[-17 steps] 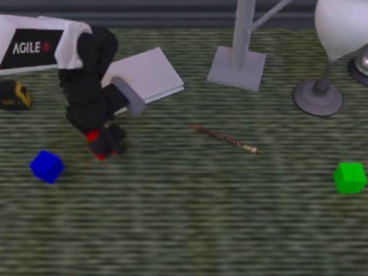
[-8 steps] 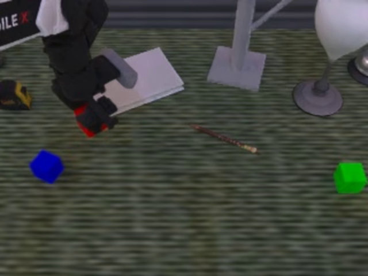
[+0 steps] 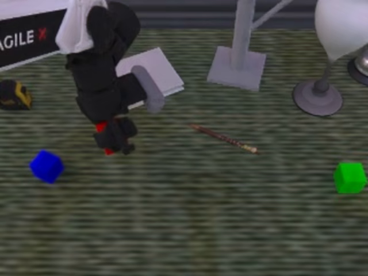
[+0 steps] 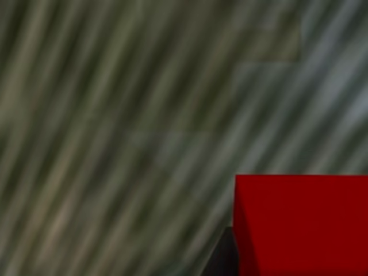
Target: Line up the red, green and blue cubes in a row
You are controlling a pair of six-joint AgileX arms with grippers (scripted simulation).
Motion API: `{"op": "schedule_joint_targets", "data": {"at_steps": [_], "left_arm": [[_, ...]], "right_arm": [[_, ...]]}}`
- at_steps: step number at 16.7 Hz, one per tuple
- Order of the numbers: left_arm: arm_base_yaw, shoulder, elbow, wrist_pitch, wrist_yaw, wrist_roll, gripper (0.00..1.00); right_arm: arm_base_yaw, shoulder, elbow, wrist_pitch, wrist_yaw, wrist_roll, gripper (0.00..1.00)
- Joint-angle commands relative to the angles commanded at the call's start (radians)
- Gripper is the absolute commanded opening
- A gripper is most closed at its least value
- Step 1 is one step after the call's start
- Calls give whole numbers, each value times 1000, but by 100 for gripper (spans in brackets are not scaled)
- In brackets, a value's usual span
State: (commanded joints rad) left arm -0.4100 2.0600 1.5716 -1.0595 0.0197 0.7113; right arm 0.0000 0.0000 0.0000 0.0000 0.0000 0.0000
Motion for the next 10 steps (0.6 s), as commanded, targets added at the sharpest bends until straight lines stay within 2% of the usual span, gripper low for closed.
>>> {"op": "schedule_joint_targets", "data": {"at_steps": [6,8,10], "left_arm": [[-253,-249,-313,53,1,109,0],[-302,-296,-363,64,0,131,0],[-312,-305,-374,66,0,136,0]], "right_arm": [[0,0,0,0,0,0,100],[0,0,0,0,0,0,100],[0,0,0,0,0,0,100]]}}
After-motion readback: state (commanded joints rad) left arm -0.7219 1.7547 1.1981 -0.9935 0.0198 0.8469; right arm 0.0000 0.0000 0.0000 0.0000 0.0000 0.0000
